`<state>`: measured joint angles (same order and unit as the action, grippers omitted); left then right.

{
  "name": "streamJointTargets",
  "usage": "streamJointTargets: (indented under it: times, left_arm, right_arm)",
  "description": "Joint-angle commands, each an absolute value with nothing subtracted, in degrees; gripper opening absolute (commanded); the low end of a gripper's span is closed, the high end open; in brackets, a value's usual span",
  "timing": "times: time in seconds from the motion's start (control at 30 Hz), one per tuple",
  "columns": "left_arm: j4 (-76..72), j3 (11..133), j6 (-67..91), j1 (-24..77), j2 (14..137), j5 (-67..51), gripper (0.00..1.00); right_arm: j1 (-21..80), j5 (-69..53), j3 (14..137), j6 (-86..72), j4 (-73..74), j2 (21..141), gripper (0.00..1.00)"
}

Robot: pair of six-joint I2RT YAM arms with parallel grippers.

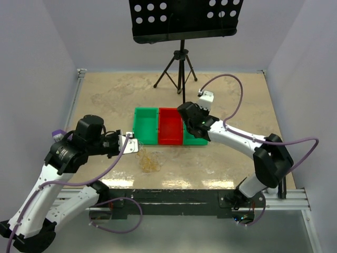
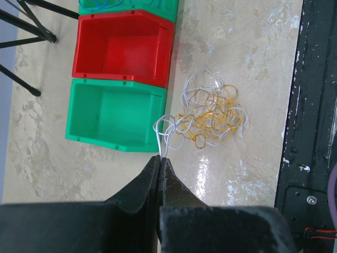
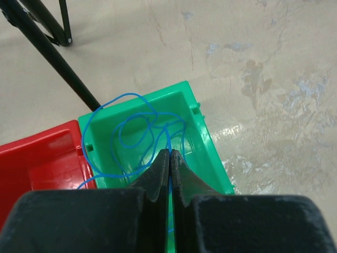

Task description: Untangle the cables

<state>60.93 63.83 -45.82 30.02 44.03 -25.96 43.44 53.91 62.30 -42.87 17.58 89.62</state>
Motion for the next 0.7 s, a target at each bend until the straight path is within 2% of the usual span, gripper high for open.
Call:
streamJointTargets:
  times: [0.0, 0.2, 0.3, 0.43, 0.67]
  left_arm:
    - [59.5, 63.3, -46.3, 29.8, 44.1, -26.9, 0.00]
    - [59.0, 61.7, -46.5, 29.8, 44.1, -26.0, 0.00]
    - [58.8, 61.3, -46.5, 29.9, 44.2, -25.8, 0.00]
    - [58.3, 61.0, -46.1, 29.9, 44.1, -25.6, 0.00]
    - [58.4, 61.0, -46.0, 29.9, 43.9, -25.0, 0.00]
  right_arm:
    - [43.1, 52.9, 61.9, -50.7, 23.1, 88.1, 0.00]
    - [43.2, 48.5, 52.0, -44.3, 12.4, 68.2, 0.00]
    - [43.2, 48.6, 52.2, -43.2, 13.2, 62.7, 0.00]
    - [43.2, 48.0, 54.3, -44.4, 18.1, 64.2, 0.00]
    - [43.1, 47.4, 54.4, -44.3, 17.9, 69.4, 0.00]
